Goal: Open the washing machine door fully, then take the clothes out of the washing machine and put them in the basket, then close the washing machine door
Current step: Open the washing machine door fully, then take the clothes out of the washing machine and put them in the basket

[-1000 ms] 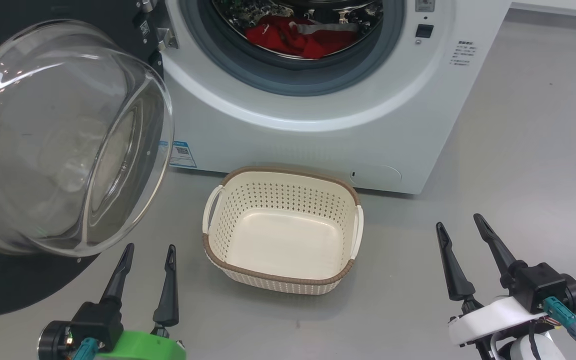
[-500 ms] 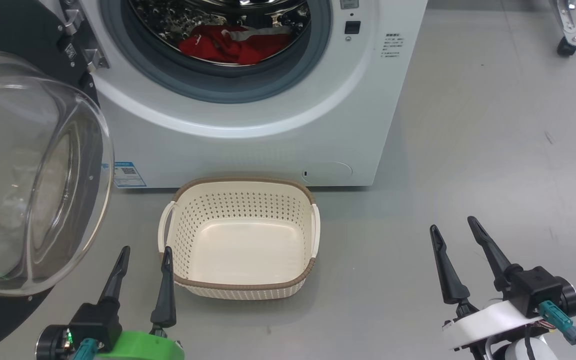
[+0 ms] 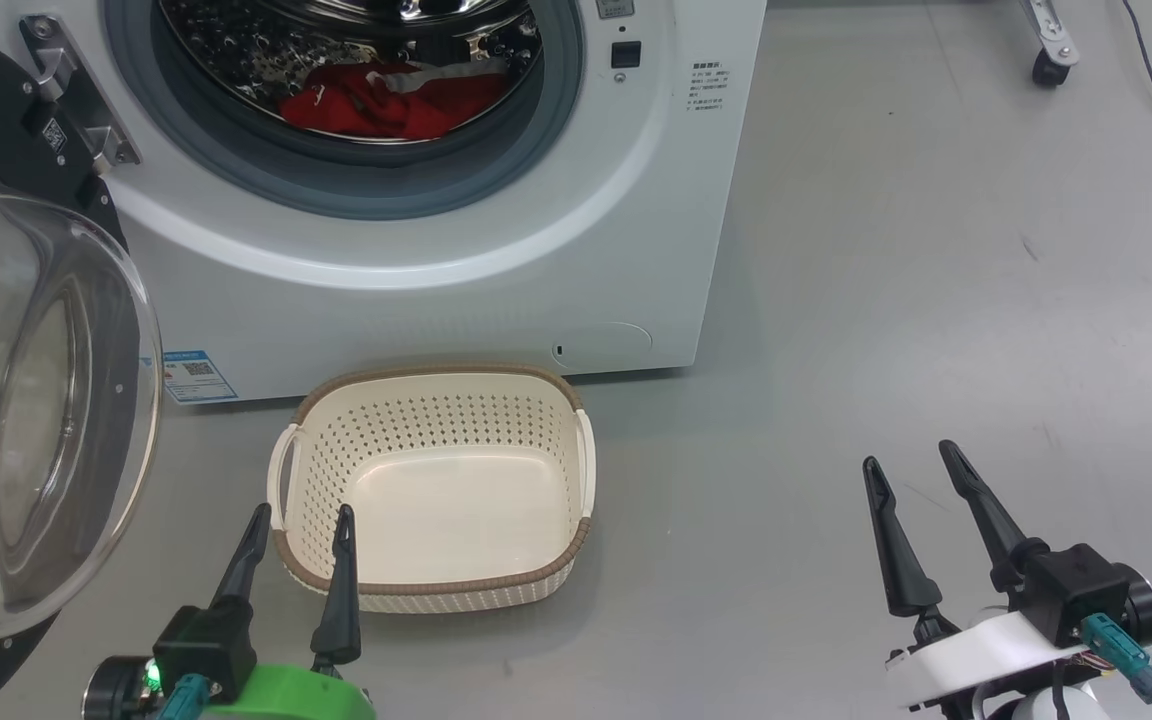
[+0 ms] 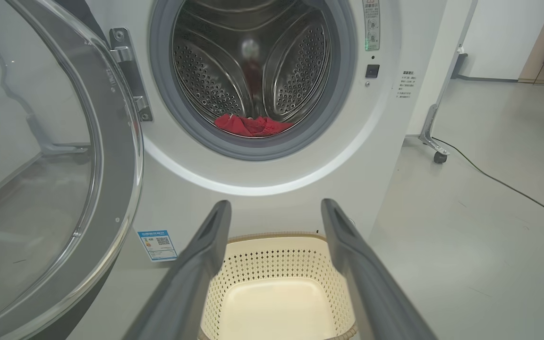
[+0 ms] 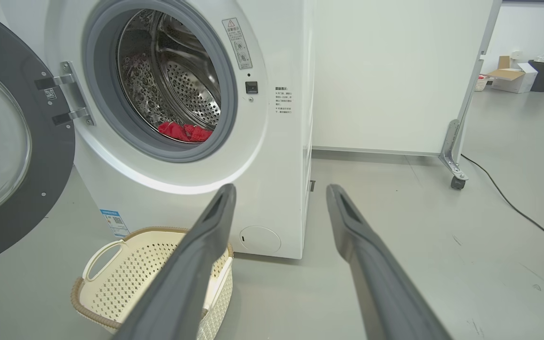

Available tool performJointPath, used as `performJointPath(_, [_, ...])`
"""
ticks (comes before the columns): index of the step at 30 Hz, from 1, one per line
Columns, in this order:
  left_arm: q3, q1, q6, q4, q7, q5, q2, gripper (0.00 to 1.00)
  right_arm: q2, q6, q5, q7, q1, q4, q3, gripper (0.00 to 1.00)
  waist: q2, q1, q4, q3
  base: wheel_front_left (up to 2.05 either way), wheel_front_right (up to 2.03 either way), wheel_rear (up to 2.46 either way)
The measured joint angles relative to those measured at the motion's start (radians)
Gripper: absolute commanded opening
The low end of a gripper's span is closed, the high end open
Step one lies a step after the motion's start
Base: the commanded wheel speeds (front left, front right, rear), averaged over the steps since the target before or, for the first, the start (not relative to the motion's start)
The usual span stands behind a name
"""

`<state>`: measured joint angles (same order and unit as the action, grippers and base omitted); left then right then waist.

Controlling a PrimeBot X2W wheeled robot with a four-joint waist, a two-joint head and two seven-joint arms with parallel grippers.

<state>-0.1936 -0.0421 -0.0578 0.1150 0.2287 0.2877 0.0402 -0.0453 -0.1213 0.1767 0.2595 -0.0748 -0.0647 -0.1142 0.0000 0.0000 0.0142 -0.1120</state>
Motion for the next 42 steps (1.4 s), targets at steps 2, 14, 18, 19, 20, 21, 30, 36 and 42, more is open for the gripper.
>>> performJointPath(2, [-0.001,0.000,0.000,0.002,0.000,0.000,0.000,1.00,0.000,0.000,0.000,0.000,0.000,0.002,0.000,1.00,0.0000,0.0000,-0.001,0.000,0.00,0.00,0.00])
performJointPath(14, [-0.014,0.000,-0.008,0.009,-0.014,0.000,0.001,1.00,0.002,0.000,0.000,0.000,-0.015,0.004,0.001,1.00,0.0000,0.0000,0.008,0.003,0.00,0.00,0.00])
performJointPath(18, [-0.018,0.000,-0.016,0.009,-0.014,0.000,0.001,1.00,0.002,0.000,0.000,0.000,-0.016,0.005,0.001,1.00,0.0000,0.0000,0.011,0.002,0.00,0.00,0.00])
performJointPath(19, [-0.018,0.000,-0.016,0.009,-0.016,0.000,0.001,1.00,0.002,0.000,0.000,0.000,-0.016,0.005,0.001,1.00,0.0000,0.0000,0.012,0.001,0.00,0.00,0.00])
performJointPath(20, [-0.020,0.000,-0.016,0.009,-0.016,0.000,0.001,1.00,0.002,0.000,0.000,0.000,-0.016,0.005,0.001,1.00,0.0000,0.0000,0.012,0.001,0.00,0.00,0.00])
performJointPath(21, [-0.021,0.000,-0.016,0.009,-0.016,0.000,0.001,1.00,0.002,0.000,0.000,0.000,-0.016,0.005,0.001,1.00,0.0000,0.0000,0.012,0.001,0.00,0.00,0.00])
performJointPath(30, [-0.028,0.001,-0.017,0.007,-0.016,0.000,0.001,1.00,0.003,0.000,0.005,0.000,-0.016,0.006,-0.001,1.00,0.0000,0.0000,0.010,0.007,0.02,-0.02,0.00])
performJointPath(36, [-0.030,0.001,-0.018,0.003,-0.016,0.000,0.001,1.00,0.003,0.000,0.008,0.000,-0.017,0.011,-0.003,1.00,0.0000,0.0000,0.009,0.007,0.24,-0.24,0.00])
performJointPath(42, [-0.033,0.001,-0.026,-0.003,-0.015,0.000,0.002,1.00,0.003,0.000,0.011,0.000,-0.017,0.014,-0.006,1.00,0.0000,0.0000,0.008,0.005,0.51,-0.51,0.00])
